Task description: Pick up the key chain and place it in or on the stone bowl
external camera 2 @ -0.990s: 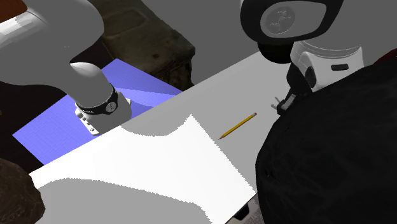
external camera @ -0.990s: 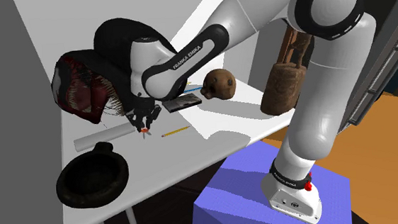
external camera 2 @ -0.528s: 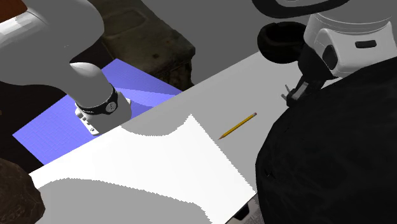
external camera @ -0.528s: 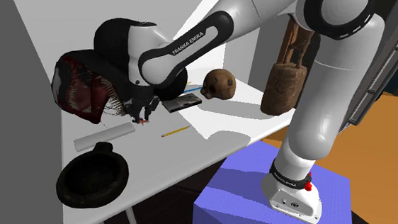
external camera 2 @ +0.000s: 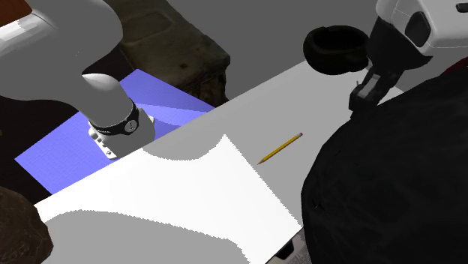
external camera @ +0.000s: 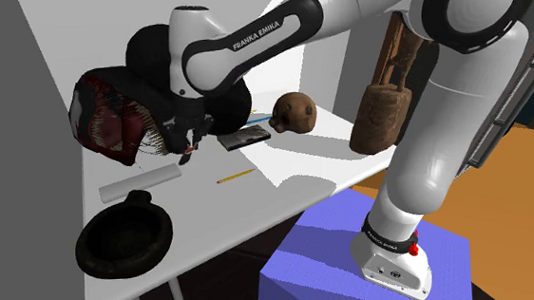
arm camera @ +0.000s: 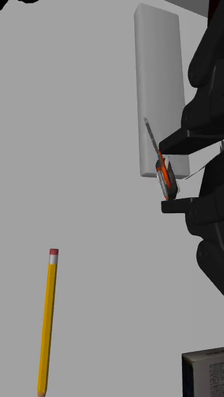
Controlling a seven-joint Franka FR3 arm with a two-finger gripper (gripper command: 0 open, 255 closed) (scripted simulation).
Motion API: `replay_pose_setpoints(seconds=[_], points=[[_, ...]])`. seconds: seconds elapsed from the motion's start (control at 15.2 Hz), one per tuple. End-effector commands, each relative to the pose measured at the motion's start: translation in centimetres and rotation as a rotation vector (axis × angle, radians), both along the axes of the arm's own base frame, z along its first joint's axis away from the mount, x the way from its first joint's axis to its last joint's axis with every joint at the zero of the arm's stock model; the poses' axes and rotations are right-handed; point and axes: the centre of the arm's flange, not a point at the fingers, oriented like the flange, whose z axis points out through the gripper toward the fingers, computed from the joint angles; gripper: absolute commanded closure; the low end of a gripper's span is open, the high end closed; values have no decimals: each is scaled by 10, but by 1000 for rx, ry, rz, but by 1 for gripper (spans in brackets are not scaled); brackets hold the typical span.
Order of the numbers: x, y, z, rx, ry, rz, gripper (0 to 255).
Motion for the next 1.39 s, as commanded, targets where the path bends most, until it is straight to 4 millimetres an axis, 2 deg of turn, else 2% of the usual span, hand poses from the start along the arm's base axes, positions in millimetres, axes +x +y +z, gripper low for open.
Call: replay_pose_setpoints(seconds=[0.0, 0.79, 1.32], points=[[1, 1, 10, 0, 0, 0, 255], [1, 1, 72, 0, 0, 0, 255], [-43, 97, 78, 0, 0, 0, 255]])
